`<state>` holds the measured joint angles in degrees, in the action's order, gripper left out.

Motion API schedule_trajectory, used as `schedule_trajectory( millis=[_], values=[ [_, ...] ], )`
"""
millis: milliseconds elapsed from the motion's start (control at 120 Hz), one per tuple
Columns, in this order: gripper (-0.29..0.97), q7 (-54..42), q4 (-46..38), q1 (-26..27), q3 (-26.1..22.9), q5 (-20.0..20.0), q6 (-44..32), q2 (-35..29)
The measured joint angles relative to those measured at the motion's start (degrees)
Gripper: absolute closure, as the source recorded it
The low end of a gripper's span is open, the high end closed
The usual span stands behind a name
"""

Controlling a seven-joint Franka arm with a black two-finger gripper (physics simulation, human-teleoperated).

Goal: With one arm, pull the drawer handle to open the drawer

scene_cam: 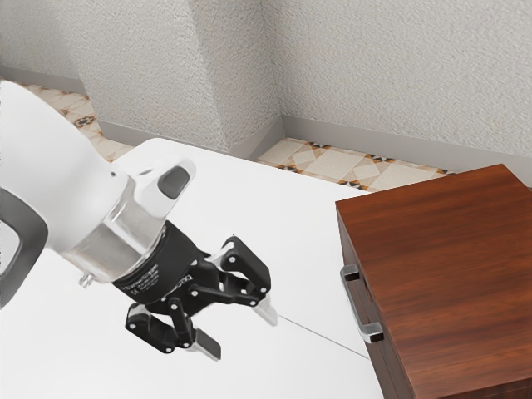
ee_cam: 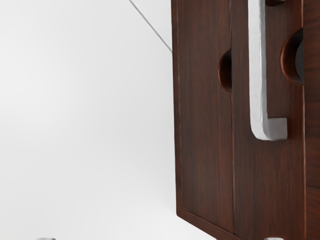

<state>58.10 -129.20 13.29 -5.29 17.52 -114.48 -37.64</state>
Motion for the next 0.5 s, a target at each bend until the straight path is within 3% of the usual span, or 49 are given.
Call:
schedule_trajectory(
  millis=[500],
  values=[
    [0.18, -1.04, 0.55, -0.38, -2.55, -0.55, -1.13, 2.50]
  ],
)
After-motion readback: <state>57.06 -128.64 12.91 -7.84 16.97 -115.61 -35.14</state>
